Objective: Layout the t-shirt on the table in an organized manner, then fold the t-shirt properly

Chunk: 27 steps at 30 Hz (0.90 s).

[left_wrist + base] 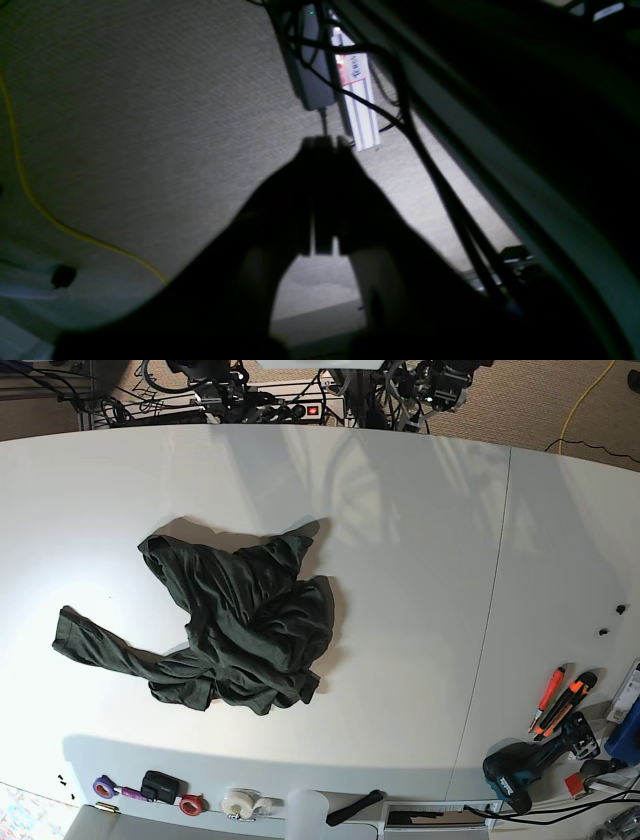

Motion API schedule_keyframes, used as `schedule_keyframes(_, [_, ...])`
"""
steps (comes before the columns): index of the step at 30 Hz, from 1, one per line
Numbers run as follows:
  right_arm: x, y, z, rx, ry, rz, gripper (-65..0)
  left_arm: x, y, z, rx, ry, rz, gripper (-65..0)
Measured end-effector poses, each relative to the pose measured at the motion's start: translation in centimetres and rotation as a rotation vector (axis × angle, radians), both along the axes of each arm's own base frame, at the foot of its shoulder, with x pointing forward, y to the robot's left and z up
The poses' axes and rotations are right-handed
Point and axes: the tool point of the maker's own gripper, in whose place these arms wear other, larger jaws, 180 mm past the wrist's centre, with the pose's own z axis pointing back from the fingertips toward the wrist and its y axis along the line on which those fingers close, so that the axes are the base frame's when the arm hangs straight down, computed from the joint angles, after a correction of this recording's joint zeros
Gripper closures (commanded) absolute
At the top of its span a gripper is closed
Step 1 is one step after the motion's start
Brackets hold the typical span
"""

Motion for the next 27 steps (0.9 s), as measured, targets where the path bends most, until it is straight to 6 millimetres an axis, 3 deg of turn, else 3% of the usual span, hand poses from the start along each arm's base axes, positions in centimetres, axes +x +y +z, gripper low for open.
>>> schedule_keyframes(6, [-2.8, -2.4, 0.3, -0.038, -0.031, 0.018, 0.0, -1.8, 2.3, 0.5, 0.013, -0.015, 0.063, 0.0])
schedule_keyframes(11, [-2.7, -4.5, 1.8, -0.068, -0.12, 0.053, 0.0, -1.9, 4.1, 1.6, 0.015, -0.074, 0.113, 0.0])
schedule_keyframes(15, [-3.4, -5.3, 3.4, -0.079, -0.181, 0.091, 0.0, -3.5, 5.0, 2.7, 0.014, -0.094, 0.123, 0.0])
schedule_keyframes(21, [-5.0, -4.7, 6.4, -0.06, -0.247, 0.132, 0.0, -5.2, 5.8, 4.8, 0.013, -0.138, 0.097, 0.0])
schedule_keyframes(27, [-6.0, -7.0, 10.3, -0.104, -0.316, 0.08, 0.0, -6.1, 7.3, 7.6, 0.021, -0.185, 0.052, 0.0])
